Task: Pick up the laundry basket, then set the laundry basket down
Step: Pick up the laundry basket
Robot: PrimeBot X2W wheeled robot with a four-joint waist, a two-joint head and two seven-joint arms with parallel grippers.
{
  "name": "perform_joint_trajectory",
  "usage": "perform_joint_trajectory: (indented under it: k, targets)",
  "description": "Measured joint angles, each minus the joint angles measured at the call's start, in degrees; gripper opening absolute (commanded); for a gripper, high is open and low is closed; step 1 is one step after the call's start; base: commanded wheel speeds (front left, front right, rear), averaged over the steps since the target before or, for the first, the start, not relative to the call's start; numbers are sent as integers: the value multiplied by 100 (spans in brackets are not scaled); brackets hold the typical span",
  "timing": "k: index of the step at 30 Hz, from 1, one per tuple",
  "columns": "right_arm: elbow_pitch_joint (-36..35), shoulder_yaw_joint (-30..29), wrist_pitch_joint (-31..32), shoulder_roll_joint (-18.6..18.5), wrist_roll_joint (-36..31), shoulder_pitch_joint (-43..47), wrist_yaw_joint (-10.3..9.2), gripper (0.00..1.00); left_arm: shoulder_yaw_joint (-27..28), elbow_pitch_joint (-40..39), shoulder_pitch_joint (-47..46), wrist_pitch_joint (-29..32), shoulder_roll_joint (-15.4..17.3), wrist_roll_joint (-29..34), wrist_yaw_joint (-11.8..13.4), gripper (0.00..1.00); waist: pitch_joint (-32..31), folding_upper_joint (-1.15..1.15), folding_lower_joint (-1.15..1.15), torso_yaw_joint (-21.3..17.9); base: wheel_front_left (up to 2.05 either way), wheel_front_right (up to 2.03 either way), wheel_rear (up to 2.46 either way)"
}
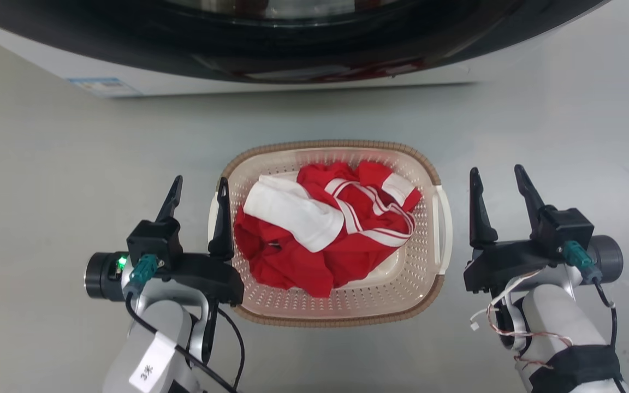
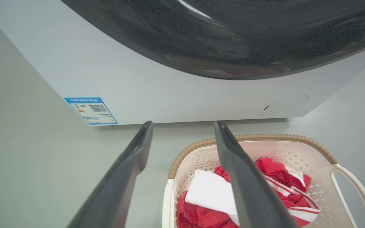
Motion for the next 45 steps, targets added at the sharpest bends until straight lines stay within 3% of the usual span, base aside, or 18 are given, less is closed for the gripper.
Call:
perform_joint_trajectory:
  k: [17, 45]
  targets:
    - [926, -35, -16, -15, 0, -740, 41, 100, -219, 1281, -833, 0, -30, -377, -29, 100, 1201, 0, 0, 122, 0, 0, 0]
    - [2284, 414, -41, 5, 192, -1193, 144, 100, -944, 2681, -1184, 11, -40, -1109, -298, 100, 1456, -1, -1, 183, 0, 0, 0]
